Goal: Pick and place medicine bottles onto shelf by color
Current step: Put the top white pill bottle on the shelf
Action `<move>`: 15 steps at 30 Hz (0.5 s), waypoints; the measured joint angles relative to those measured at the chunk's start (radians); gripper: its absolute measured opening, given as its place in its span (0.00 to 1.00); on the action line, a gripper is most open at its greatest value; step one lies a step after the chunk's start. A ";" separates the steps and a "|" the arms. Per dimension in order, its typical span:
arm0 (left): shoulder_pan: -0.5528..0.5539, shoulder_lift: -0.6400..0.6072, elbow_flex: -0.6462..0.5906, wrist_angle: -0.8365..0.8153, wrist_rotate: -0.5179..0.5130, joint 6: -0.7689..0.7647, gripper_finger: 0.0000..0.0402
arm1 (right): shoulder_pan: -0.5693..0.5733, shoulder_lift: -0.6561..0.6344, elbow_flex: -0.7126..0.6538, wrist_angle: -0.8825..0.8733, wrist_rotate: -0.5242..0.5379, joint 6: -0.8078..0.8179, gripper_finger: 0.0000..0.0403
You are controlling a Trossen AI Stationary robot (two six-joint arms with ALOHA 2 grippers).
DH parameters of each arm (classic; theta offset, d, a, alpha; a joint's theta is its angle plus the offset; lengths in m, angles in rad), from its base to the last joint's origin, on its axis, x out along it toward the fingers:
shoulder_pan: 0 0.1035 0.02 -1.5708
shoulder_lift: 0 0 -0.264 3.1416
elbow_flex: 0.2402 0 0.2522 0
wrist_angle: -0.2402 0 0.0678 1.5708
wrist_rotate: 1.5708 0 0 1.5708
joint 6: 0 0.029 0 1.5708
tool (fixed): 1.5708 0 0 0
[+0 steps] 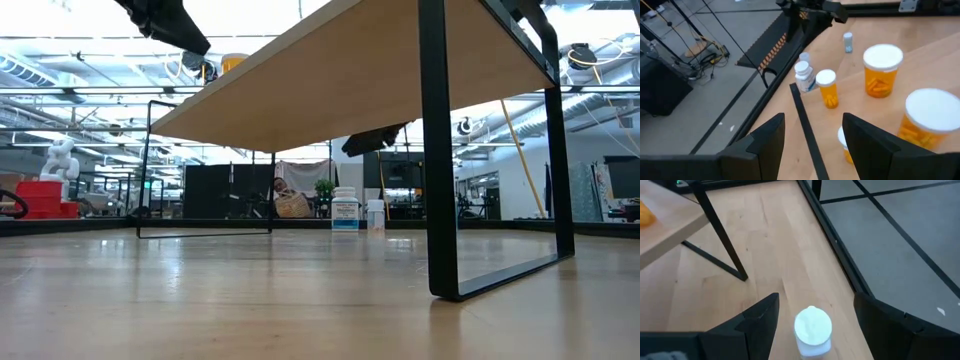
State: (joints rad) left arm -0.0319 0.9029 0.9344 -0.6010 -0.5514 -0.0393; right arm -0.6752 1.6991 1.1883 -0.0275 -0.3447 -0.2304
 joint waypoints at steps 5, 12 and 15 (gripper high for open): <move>0.000 0.016 0.000 0.020 0.001 0.039 0.49 | 0.019 0.005 0.000 0.002 0.017 -0.019 0.64; 0.000 0.020 0.000 0.031 0.001 0.057 0.50 | 0.022 0.062 0.000 0.000 0.031 -0.017 0.72; 0.000 0.020 0.000 0.031 0.002 0.057 0.50 | 0.023 0.080 0.000 0.001 0.031 -0.017 0.74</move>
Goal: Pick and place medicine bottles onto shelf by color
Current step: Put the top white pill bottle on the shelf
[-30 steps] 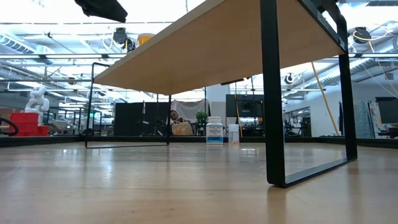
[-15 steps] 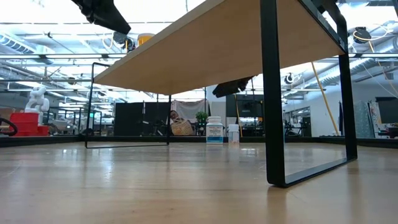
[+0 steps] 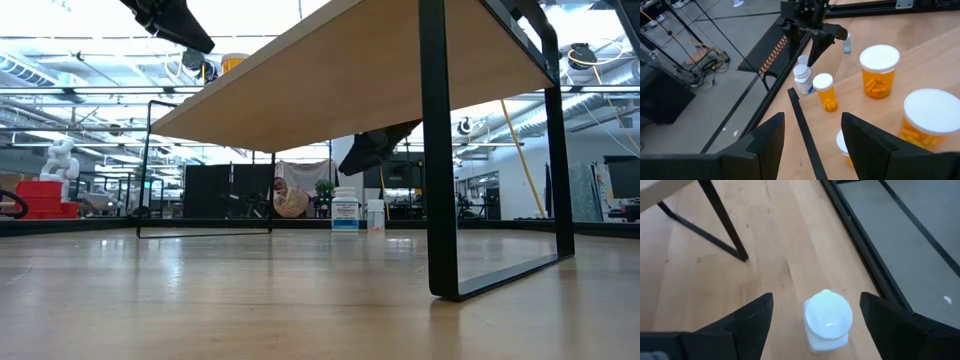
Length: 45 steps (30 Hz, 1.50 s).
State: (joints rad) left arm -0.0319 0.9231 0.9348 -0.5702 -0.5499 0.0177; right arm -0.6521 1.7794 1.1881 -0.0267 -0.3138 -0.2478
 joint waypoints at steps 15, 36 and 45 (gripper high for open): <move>0.000 0.000 0.000 0.023 0.003 0.007 0.48 | 0.006 0.119 0.108 -0.089 0.003 -0.054 0.74; 0.000 0.000 0.000 0.028 0.008 0.012 0.48 | 0.010 0.133 0.110 -0.166 0.006 -0.099 0.55; 0.000 0.000 0.000 0.027 0.008 0.014 0.46 | 0.025 0.133 0.110 -0.169 0.045 -0.012 0.42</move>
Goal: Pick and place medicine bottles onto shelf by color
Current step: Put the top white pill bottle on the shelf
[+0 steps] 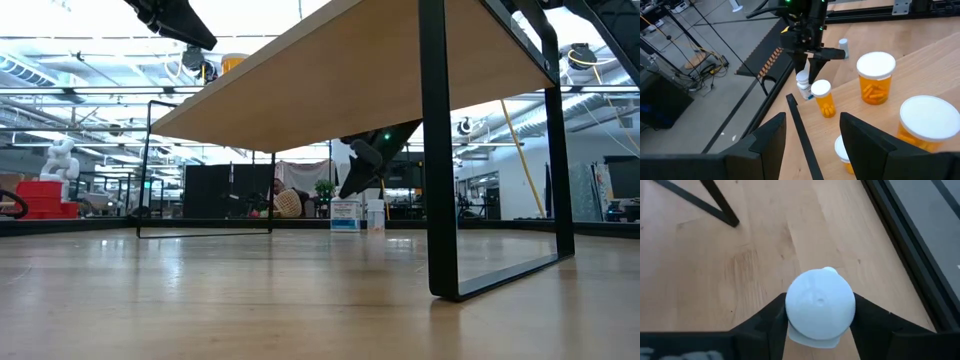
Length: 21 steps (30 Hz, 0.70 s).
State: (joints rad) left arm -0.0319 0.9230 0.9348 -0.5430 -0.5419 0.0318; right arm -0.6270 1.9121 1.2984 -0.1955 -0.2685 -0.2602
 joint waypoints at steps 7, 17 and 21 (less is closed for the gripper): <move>0.000 0.000 0.000 -0.002 0.000 0.000 0.46 | 0.021 -0.008 0.000 -0.008 0.040 0.061 0.47; 0.000 0.000 0.000 -0.004 0.000 -0.001 0.46 | 0.033 -0.132 -0.001 -0.052 0.119 0.161 0.46; 0.000 0.000 0.000 -0.004 0.000 -0.001 0.46 | 0.070 -0.208 -0.001 -0.090 0.164 0.184 0.47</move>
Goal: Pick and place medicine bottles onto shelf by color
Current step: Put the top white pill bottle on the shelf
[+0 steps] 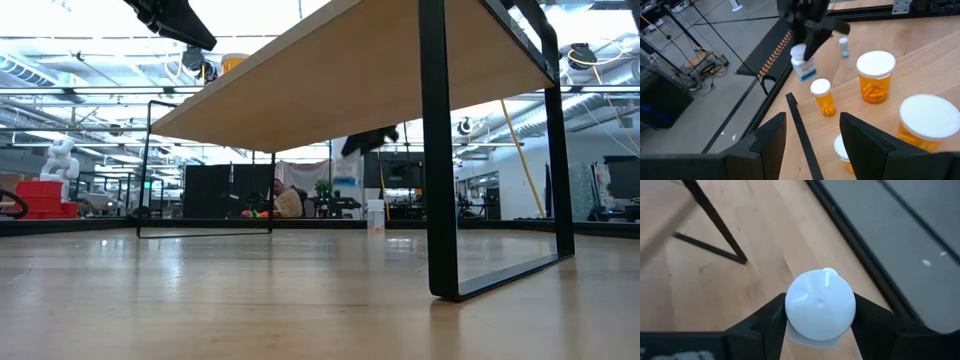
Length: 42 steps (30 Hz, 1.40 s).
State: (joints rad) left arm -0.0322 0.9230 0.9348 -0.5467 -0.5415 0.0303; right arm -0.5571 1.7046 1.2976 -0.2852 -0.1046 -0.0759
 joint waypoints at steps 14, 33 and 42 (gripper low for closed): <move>-0.001 0.000 0.000 0.027 0.000 -0.005 0.46 | 0.212 -0.269 0.000 -0.233 0.217 0.246 0.46; -0.002 0.000 0.000 0.028 0.000 -0.037 0.46 | 0.534 -0.319 0.000 -0.213 0.320 0.535 0.46; -0.003 0.000 0.000 0.018 0.002 -0.135 0.46 | 0.599 -0.319 0.000 -0.202 0.347 0.566 0.46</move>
State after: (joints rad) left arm -0.0349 0.9230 0.9348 -0.5287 -0.5400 -0.1050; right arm 0.0414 1.3853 1.2976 -0.4875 0.2422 0.4903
